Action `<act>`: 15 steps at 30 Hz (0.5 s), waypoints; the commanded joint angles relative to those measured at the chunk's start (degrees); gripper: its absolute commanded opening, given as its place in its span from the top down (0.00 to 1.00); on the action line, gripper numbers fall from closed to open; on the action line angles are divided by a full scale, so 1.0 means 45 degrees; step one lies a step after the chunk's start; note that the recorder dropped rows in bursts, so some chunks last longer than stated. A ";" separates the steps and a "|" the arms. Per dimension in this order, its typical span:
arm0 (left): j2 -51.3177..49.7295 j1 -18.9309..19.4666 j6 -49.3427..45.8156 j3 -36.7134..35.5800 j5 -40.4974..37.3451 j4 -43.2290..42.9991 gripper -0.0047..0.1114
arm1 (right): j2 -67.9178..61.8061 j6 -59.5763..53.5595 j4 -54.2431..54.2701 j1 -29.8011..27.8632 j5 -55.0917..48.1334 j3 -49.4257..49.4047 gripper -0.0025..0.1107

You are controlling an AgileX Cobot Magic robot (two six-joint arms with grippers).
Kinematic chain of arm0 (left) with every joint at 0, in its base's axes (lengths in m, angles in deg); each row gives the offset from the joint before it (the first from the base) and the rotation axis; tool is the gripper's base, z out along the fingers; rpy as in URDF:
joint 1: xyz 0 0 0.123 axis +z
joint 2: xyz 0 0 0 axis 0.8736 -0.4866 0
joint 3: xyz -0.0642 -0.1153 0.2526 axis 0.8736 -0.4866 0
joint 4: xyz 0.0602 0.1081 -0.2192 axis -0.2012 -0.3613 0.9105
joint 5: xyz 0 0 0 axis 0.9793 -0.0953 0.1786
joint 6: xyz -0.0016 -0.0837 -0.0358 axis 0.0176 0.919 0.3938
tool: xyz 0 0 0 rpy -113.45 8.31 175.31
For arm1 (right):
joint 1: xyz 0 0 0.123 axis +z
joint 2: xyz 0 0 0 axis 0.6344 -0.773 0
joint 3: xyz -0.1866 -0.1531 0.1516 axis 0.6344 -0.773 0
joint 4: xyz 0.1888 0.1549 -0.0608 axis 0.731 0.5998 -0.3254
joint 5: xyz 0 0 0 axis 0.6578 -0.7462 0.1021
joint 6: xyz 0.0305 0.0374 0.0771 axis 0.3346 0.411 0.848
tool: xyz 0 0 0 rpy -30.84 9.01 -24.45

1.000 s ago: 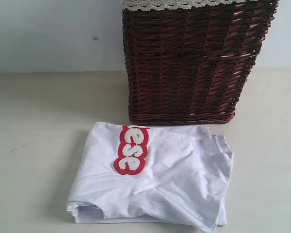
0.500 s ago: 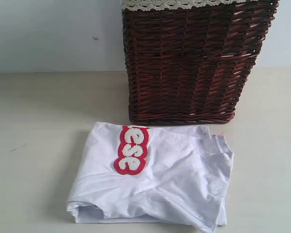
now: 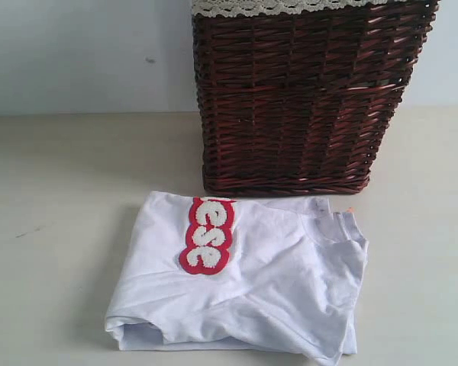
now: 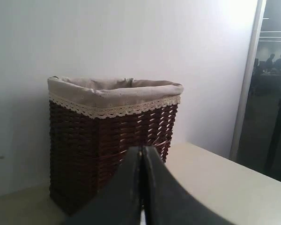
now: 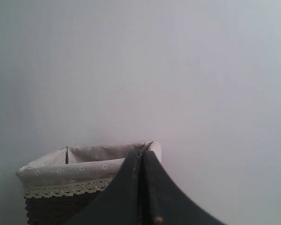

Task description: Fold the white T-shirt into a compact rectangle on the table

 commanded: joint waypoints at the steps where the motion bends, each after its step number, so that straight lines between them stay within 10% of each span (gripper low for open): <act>1: 0.0056 0.0021 -0.0010 -0.0015 -0.0181 0.0030 0.96 | 0.0050 -0.0108 0.0011 -0.0088 0.0006 -0.0012 0.98; 10: 0.0065 0.0333 -0.0452 -0.0015 0.0312 -0.1061 0.96 | 0.0050 -0.0108 0.0011 -0.0088 0.0006 -0.0012 0.98; 15: 0.0086 0.2227 -0.0397 -0.0297 0.1474 -0.1070 0.96 | 0.0050 -0.0108 0.0011 -0.0088 0.0006 -0.0012 0.98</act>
